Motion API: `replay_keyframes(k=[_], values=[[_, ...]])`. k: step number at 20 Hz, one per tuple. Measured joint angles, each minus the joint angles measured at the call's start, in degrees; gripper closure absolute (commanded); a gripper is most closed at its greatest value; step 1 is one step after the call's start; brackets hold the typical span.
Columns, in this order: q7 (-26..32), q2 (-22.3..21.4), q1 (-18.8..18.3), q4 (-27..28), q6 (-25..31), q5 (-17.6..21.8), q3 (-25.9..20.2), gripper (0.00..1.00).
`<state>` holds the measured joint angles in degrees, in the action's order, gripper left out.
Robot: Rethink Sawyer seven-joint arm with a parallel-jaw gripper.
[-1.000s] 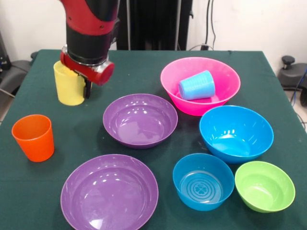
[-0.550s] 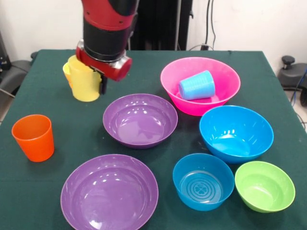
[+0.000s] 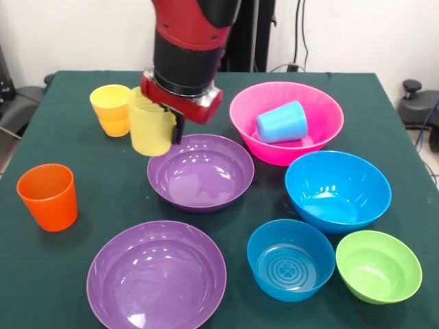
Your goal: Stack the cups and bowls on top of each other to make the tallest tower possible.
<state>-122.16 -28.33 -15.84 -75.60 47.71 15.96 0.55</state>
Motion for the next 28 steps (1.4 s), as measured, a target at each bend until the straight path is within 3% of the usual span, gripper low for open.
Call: replay_keyframes(k=[17, 28], values=[[0.0, 4.0, 5.9, 1.1, 0.0, -4.4, 4.9, 1.0], [-2.3, 4.4, 8.8, 0.5, -1.9, -7.9, 7.6, 1.0]])
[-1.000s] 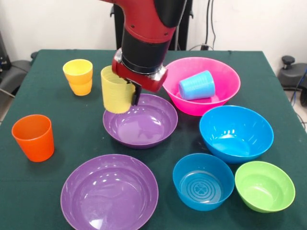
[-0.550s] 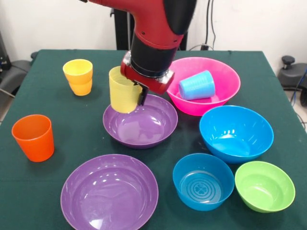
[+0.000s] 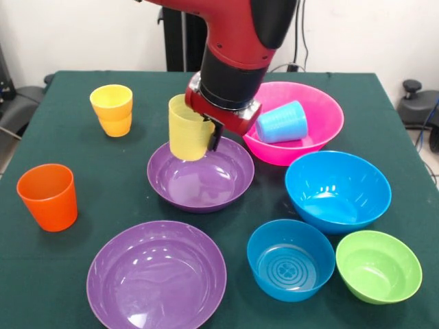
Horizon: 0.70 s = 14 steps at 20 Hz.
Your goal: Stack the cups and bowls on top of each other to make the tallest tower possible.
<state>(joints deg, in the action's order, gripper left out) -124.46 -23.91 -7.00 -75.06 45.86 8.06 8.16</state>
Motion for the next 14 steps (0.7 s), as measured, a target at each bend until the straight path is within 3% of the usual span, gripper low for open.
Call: replay_keyframes(k=[14], values=[[-1.1, 3.1, 1.2, -0.6, -5.0, -2.4, 2.2, 1.0]])
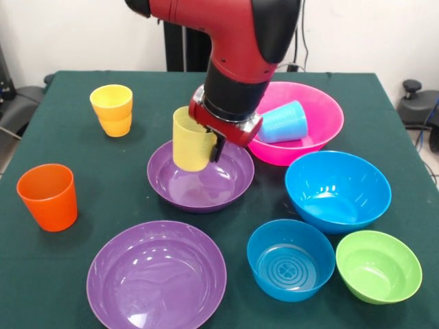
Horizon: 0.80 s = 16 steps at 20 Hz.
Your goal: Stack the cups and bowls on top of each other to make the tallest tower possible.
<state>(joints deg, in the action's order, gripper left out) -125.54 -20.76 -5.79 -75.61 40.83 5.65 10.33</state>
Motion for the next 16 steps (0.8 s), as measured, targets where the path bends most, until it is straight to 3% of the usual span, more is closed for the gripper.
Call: replay_keyframes(k=[10, 16], values=[[0.0, 4.1, 0.2, -0.3, -4.6, 0.0, 1.5, 1.0], [0.0, 4.5, 1.8, -0.5, -6.2, 0.0, 3.1, 1.0]])
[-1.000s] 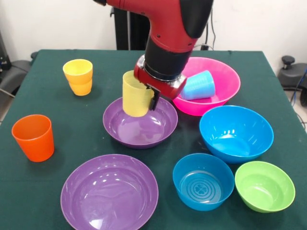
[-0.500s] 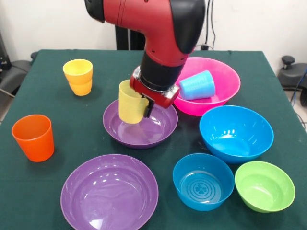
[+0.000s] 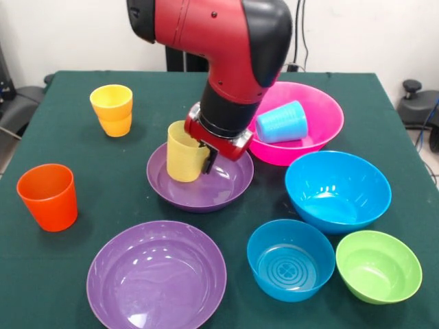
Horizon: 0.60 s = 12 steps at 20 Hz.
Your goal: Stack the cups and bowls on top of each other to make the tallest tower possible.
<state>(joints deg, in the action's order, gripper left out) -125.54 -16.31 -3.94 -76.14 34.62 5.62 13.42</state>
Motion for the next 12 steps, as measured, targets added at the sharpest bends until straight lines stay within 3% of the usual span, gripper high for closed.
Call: replay_keyframes(k=[12], values=[[0.0, -0.6, 1.7, -3.5, -5.0, -2.8, 1.1, 1.0]])
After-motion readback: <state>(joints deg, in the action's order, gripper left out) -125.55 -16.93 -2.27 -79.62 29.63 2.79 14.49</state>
